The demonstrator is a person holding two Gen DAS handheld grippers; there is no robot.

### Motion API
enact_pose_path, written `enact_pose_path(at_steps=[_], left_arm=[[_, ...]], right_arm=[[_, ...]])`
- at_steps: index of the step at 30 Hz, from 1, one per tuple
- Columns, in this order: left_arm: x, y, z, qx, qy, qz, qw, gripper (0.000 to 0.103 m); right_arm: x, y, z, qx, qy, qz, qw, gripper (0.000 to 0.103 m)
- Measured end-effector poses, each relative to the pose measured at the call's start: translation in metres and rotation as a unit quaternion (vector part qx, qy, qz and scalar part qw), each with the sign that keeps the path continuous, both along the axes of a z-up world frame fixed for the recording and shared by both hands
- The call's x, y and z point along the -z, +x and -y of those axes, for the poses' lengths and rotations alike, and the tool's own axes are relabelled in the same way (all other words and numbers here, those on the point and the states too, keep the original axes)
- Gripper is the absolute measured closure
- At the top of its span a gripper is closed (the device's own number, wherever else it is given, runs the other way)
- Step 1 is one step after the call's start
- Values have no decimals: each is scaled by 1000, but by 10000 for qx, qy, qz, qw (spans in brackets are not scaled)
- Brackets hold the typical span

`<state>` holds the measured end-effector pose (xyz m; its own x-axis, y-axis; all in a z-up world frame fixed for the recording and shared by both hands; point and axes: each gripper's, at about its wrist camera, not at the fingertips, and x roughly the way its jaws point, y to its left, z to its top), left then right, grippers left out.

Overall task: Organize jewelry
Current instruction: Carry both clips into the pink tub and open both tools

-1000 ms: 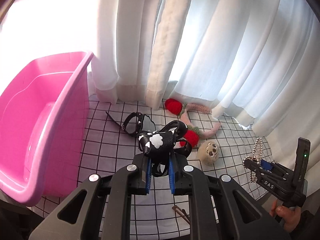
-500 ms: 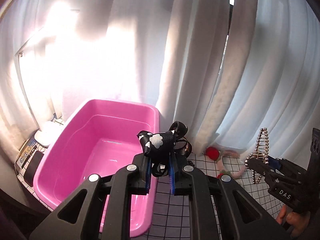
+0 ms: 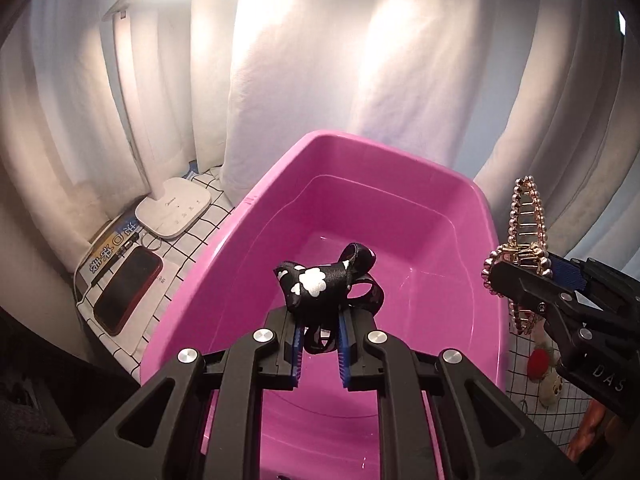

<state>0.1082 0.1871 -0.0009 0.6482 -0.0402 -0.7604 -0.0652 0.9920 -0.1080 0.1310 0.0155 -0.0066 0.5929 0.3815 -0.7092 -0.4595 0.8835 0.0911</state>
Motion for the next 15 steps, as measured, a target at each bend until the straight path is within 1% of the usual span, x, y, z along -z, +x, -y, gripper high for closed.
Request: enact_pose_path(at_steps=[3,7,12,15], left_arm=[[16,7,-8,-77,12,-224,9997,89],[30,17,-16,-133,33,-425,9990,89],[41,25,-18,-183,66,-612,9979,89],[46,28,-17,-152,49,-696,9974,87]], right_arm=[[16,17,-14,-19,-91,-272,9996,63],[32,31,-28,1,-320,-476,9984,63],[50,48,-38,76,-524,-700,9961,63],[60,57,-45,76,-655,-811,9945,62]])
